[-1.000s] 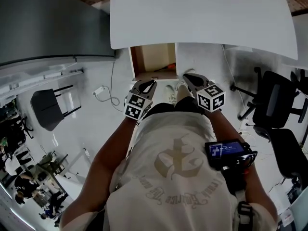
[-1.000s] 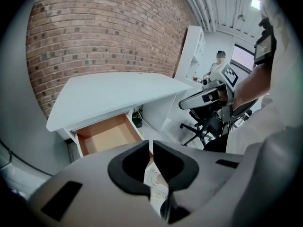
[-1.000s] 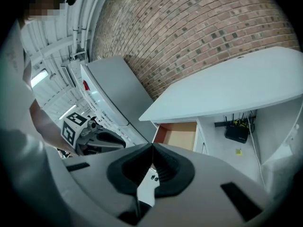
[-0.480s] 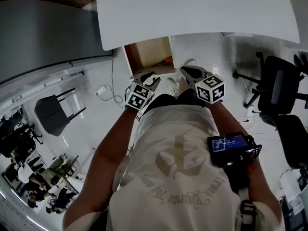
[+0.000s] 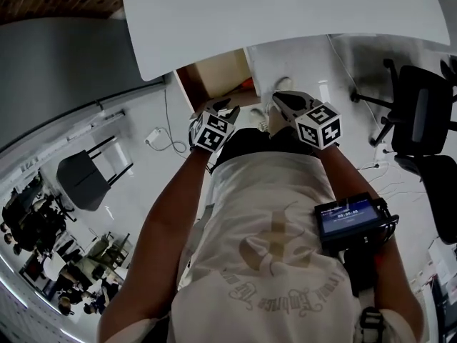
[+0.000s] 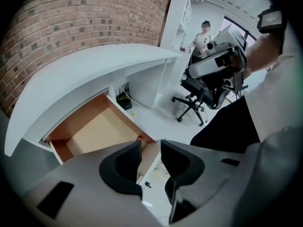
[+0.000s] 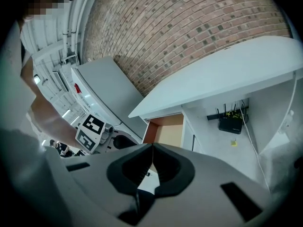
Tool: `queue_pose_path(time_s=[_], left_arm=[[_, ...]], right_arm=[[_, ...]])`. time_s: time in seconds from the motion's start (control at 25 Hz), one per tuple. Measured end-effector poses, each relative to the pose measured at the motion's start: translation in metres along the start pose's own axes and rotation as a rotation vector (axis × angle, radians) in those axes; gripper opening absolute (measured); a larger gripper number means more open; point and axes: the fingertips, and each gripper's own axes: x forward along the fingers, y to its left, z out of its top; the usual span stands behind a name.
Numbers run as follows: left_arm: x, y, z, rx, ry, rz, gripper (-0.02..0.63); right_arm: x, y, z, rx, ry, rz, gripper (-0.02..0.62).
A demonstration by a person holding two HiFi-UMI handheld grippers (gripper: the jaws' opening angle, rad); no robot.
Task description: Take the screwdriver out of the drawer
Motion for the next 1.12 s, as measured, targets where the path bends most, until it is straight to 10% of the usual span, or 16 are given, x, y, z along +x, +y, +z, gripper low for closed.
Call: queue_pose_path(time_s=[1.12], left_arm=[[0.127,0.042,-0.027,0.181,0.185,-0.066,0.137]], right_arm=[[0.039,-0.072,-0.056,0.083,0.064,-0.05,0.023]])
